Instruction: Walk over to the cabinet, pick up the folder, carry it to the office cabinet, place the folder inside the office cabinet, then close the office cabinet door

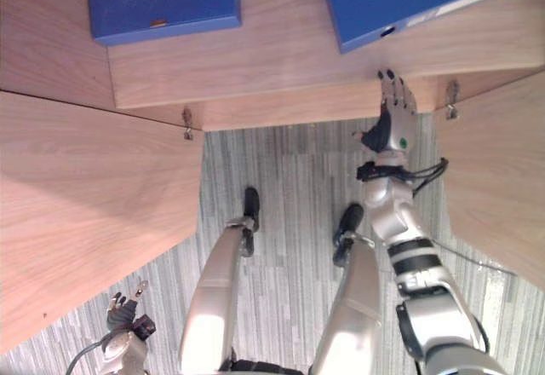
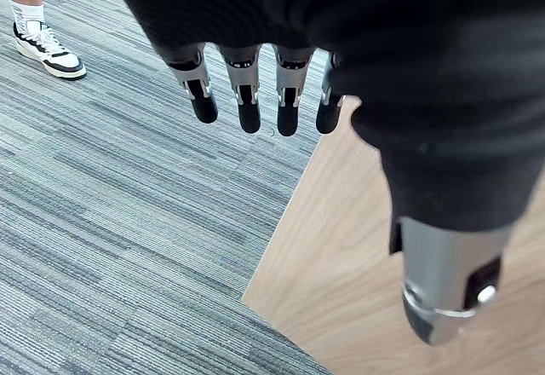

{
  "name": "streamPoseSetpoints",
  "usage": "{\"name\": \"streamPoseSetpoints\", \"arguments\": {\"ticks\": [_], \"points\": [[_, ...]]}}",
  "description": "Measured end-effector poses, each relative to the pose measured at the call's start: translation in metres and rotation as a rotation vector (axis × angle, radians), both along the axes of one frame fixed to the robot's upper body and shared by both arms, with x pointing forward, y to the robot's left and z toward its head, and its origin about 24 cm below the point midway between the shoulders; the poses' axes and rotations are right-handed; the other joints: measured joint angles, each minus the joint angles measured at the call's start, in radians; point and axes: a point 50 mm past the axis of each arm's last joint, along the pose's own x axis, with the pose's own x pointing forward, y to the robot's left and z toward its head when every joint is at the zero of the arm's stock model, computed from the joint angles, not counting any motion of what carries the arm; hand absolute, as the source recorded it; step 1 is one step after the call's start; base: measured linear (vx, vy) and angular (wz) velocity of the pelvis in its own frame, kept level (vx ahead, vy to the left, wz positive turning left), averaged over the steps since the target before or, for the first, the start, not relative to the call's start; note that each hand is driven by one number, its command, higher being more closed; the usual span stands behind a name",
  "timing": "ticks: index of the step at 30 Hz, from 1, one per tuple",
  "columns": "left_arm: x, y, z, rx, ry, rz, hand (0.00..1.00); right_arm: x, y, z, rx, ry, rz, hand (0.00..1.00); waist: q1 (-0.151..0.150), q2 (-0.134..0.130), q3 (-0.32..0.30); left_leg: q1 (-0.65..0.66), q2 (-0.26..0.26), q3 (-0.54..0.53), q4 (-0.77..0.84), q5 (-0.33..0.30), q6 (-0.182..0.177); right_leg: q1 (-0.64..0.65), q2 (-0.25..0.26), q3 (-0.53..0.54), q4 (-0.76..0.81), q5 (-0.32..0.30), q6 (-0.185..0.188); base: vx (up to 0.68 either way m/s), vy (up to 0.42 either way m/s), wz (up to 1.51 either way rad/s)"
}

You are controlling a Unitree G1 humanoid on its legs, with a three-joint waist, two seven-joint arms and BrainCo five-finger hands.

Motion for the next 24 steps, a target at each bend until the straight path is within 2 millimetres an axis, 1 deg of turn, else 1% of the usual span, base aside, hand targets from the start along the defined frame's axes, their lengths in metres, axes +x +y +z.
{"name": "streamPoseSetpoints", "arguments": {"ticks": [1,2,3,4,5,6,13,16,20,23,24], "points": [[-0.001,0.0,-0.001,-0.002,0.004,0.002,0.0,0.001,-0.002,0.001,-0.002,-0.001,-0.004,0.0,-0.003,0.0,0.0,0.001,0.0,0.0,0.0,0.0,0.0,0.002,0.0,0.0,-0.002,0.001,0.001,0.0,0.0,0.0],[-0.002,0.0,-0.001,-0.009,0.003,0.01,0.0,0.005,-0.007,0.004,0.008,0.008,-0.017,0.0,-0.006,0.001,0.0,0.004,0.0,0.001,-0.002,0.0,0.0,0.005,-0.001,0.0,-0.005,0.003,0.001,0.01,0.033,0.0],[-0.002,0.0,-0.001,-0.01,-0.005,0.017,0.0,0.01,-0.018,0.006,0.031,0.036,-0.054,0.0,-0.002,0.001,-0.001,0.005,-0.001,0.001,-0.005,0.002,0.002,0.005,-0.002,0.0,-0.005,0.003,0.002,0.0,0.031,0.01],[-0.002,0.001,-0.001,-0.01,-0.008,0.019,0.0,0.011,-0.023,0.007,0.04,0.042,-0.071,0.0,0.001,0.001,-0.001,0.005,-0.001,0.001,-0.008,0.003,0.002,0.005,-0.002,0.0,-0.005,0.003,0.002,0.0,0.021,0.03],[-0.003,0.0,-0.001,-0.013,-0.007,0.025,0.0,0.012,-0.027,0.012,0.048,0.036,-0.079,0.0,0.005,0.001,-0.001,0.006,-0.001,0.0,-0.011,0.005,0.001,0.005,-0.002,-0.001,-0.006,0.003,0.001,0.0,0.0,0.0],[-0.003,-0.001,-0.002,-0.018,-0.006,0.026,0.0,0.015,-0.029,0.015,0.062,0.037,-0.085,0.0,0.007,0.001,-0.001,0.008,-0.001,0.001,-0.013,0.006,0.001,0.005,-0.002,-0.001,-0.006,0.003,0.001,0.0,0.0,0.0],[-0.003,-0.002,-0.002,-0.025,-0.009,0.025,0.0,0.026,-0.037,0.023,0.107,0.085,-0.088,0.0,0.012,0.004,-0.002,0.017,-0.001,0.0,-0.013,0.011,0.001,0.014,-0.002,-0.001,-0.006,0.005,0.001,0.0,0.002,0.0],[-0.004,-0.003,-0.004,-0.039,-0.008,0.013,0.0,0.031,-0.039,0.028,0.072,0.119,-0.092,0.0,0.017,0.009,-0.006,0.017,-0.001,0.0,-0.016,0.016,0.0,0.014,-0.001,-0.001,-0.01,0.007,0.006,-0.04,0.018,-0.01],[-0.009,-0.006,-0.009,-0.06,0.023,0.002,0.0,0.035,-0.045,0.037,-0.015,0.18,-0.099,0.0,0.024,0.018,-0.013,0.018,-0.001,-0.003,-0.042,0.03,0.003,0.014,0.003,-0.007,-0.028,0.019,0.006,-0.04,0.016,0.0],[-0.012,-0.011,-0.014,-0.083,0.05,-0.019,0.0,0.036,-0.051,0.044,-0.065,0.221,-0.107,0.0,0.029,0.032,-0.026,0.02,-0.001,-0.007,-0.072,0.052,0.0,0.015,0.004,-0.017,-0.045,0.03,0.006,-0.04,0.012,0.05],[-0.012,-0.013,-0.015,-0.091,0.054,-0.033,0.0,0.036,-0.054,0.047,-0.075,0.242,-0.11,0.0,0.036,0.039,-0.034,0.023,-0.002,-0.01,-0.088,0.066,-0.003,0.015,0.004,-0.022,-0.048,0.033,0.006,-0.04,0.003,0.05]]}}
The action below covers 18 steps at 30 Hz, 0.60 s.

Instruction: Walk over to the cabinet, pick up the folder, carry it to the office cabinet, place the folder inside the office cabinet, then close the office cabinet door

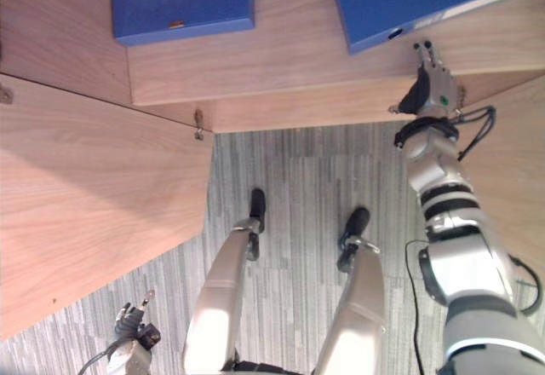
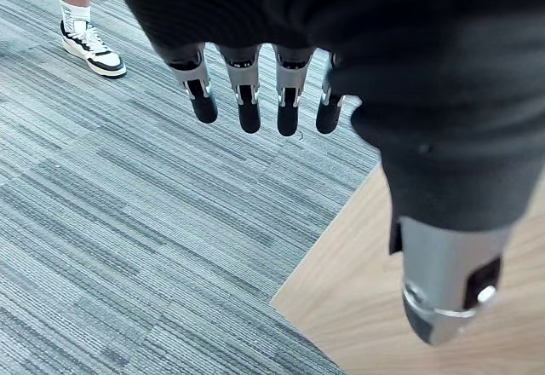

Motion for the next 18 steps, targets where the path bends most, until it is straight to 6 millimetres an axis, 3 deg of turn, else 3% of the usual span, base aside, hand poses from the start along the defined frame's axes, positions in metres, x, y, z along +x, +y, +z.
{"name": "streamPoseSetpoints", "arguments": {"ticks": [3,8,18], "points": [[0.001,-0.002,-0.001,-0.011,-0.001,-0.015,0.0,0.002,-0.004,0.003,-0.02,0.045,-0.004,0.0,0.012,0.006,-0.014,0.01,0.0,-0.004,-0.03,0.021,-0.008,0.0,0.001,-0.006,-0.002,0.001,-0.001,-0.04,-0.011,0.05],[0.007,-0.01,-0.001,-0.035,-0.011,-0.043,0.0,0.002,-0.014,0.013,-0.072,0.122,-0.023,0.0,0.046,0.041,-0.055,0.02,0.0,-0.031,-0.103,0.071,-0.02,-0.002,0.01,-0.034,-0.015,0.002,-0.001,-0.03,-0.026,0.09],[0.01,-0.018,-0.002,-0.063,-0.014,-0.072,0.0,0.004,-0.01,0.043,0.034,0.071,0.043,0.0,0.069,0.05,-0.061,0.042,0.001,-0.035,-0.224,0.144,-0.031,-0.03,0.011,-0.045,-0.023,0.005,-0.004,0.0,-0.013,0.04]]}}
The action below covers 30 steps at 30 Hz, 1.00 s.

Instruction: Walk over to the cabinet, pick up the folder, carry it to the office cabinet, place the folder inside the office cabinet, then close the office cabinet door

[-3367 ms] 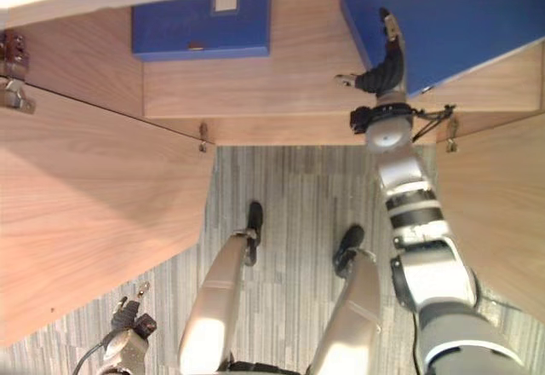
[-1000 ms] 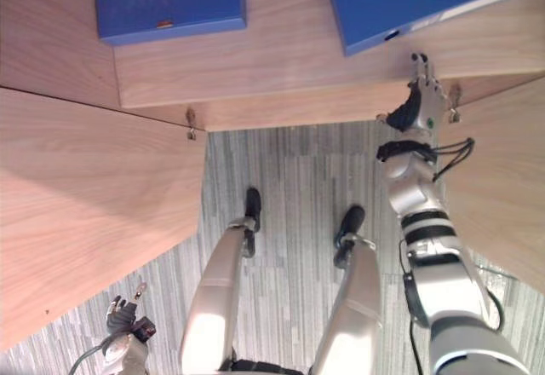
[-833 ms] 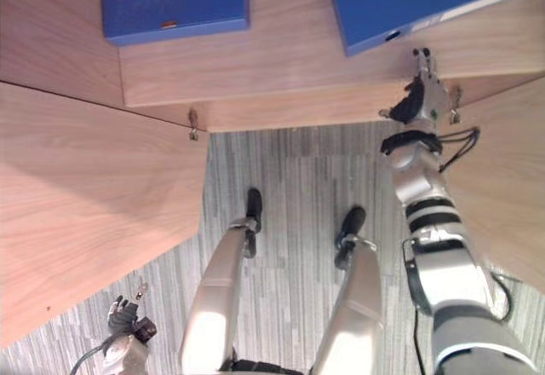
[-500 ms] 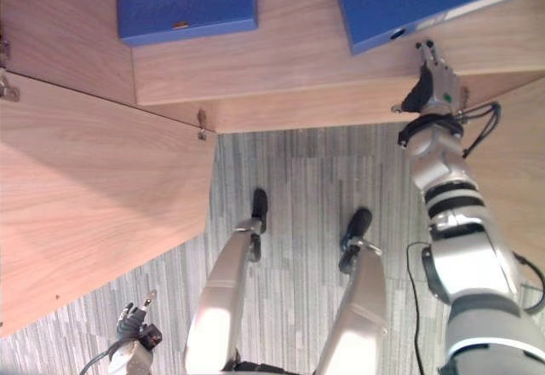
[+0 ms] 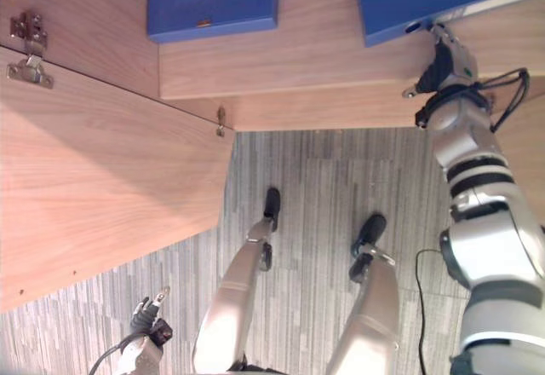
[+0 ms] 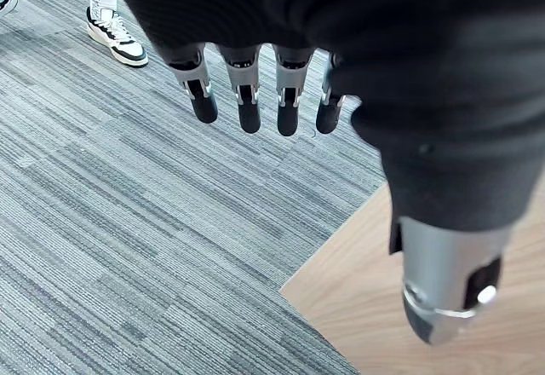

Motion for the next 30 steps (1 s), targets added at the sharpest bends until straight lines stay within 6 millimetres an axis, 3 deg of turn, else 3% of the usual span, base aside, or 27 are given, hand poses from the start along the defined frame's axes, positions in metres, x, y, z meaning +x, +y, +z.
{"name": "streamPoseSetpoints", "arguments": {"ticks": [7,11,13,20,30], "points": [[0.001,-0.001,0.0,-0.006,-0.005,0.002,0.0,0.004,0.012,0.016,-0.01,0.011,0.047,0.0,0.005,0.0,0.0,-0.001,0.001,-0.006,-0.01,0.001,-0.001,-0.001,-0.001,-0.009,-0.001,0.001,-0.012,0.05,0.005,0.03],[0.003,-0.003,0.001,-0.023,-0.02,0.033,0.0,0.008,0.028,0.028,0.023,-0.021,0.107,0.0,0.009,0.0,0.0,-0.013,0.001,-0.011,-0.011,0.001,-0.002,-0.01,-0.002,-0.015,0.004,-0.004,-0.02,0.05,0.011,0.05],[0.004,-0.005,0.001,-0.031,-0.026,0.038,0.0,0.009,0.044,0.042,0.046,-0.073,0.165,0.0,0.019,-0.001,0.002,-0.022,0.001,-0.015,-0.002,0.002,-0.001,-0.018,-0.007,-0.017,0.018,-0.005,-0.029,0.07,0.016,0.09],[0.009,-0.009,0.004,-0.045,-0.066,0.071,0.0,0.006,0.067,0.074,0.088,-0.211,0.234,0.0,0.025,-0.014,0.011,-0.035,0.0,-0.02,0.03,-0.012,-0.006,-0.017,-0.011,-0.021,0.028,-0.013,-0.033,0.04,0.037,0.03],[0.008,-0.008,0.004,-0.056,-0.073,0.1,0.0,0.008,0.07,0.071,0.041,-0.197,0.226,0.0,0.021,-0.037,0.045,-0.033,-0.001,-0.034,0.034,-0.014,-0.007,-0.001,-0.013,-0.036,0.027,-0.023,-0.03,0.02,0.038,0.03]]}}
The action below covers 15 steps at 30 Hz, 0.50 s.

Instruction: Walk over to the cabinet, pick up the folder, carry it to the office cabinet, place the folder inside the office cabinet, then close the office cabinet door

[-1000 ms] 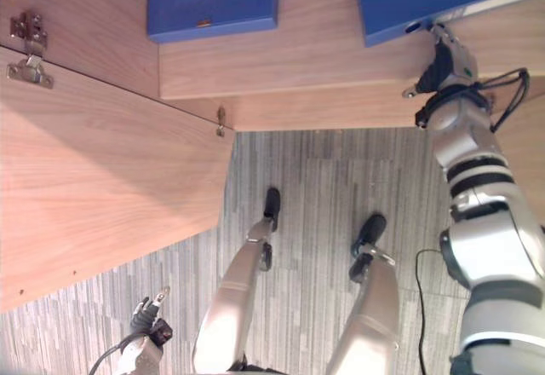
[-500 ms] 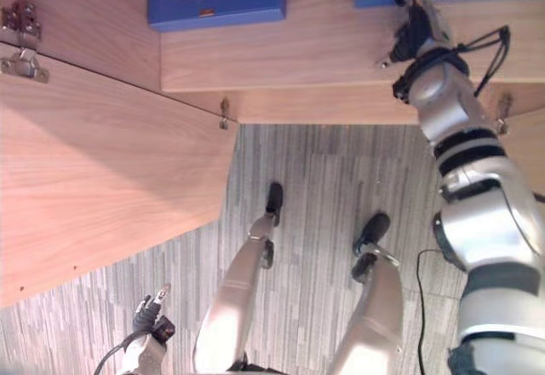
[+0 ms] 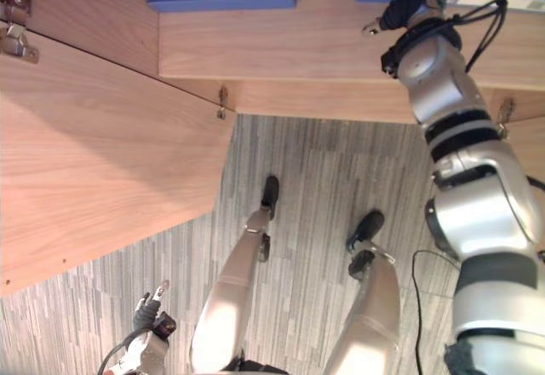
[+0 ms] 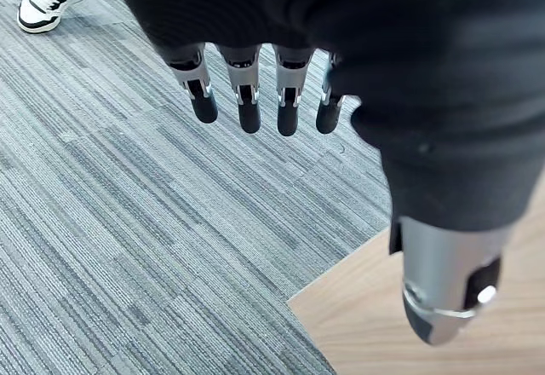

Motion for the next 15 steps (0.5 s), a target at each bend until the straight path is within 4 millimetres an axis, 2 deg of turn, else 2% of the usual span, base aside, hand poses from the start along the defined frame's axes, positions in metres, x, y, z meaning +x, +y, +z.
{"name": "streamPoseSetpoints", "arguments": {"ticks": [7,12,15], "points": [[0.0,0.002,0.0,0.003,0.001,0.004,0.0,0.003,-0.001,-0.017,-0.098,0.035,-0.04,0.0,0.0,-0.001,0.001,0.026,0.002,0.002,-0.005,-0.004,0.0,0.028,0.005,0.0,-0.011,0.0,0.001,0.04,0.041,-0.02],[-0.002,0.004,0.0,0.014,0.011,0.033,0.0,-0.001,0.006,-0.02,0.071,-0.08,-0.051,0.0,-0.005,-0.007,0.005,0.036,0.007,0.012,-0.014,-0.011,0.008,0.035,0.013,0.003,-0.032,0.002,0.001,0.04,0.034,-0.06],[-0.002,0.007,0.0,0.018,0.022,0.069,0.0,-0.014,0.02,-0.01,0.185,-0.234,-0.039,0.0,-0.011,-0.015,0.011,0.036,0.014,0.016,-0.002,-0.02,0.0,0.037,0.021,0.009,-0.038,0.012,-0.011,0.07,0.036,-0.08]]}}
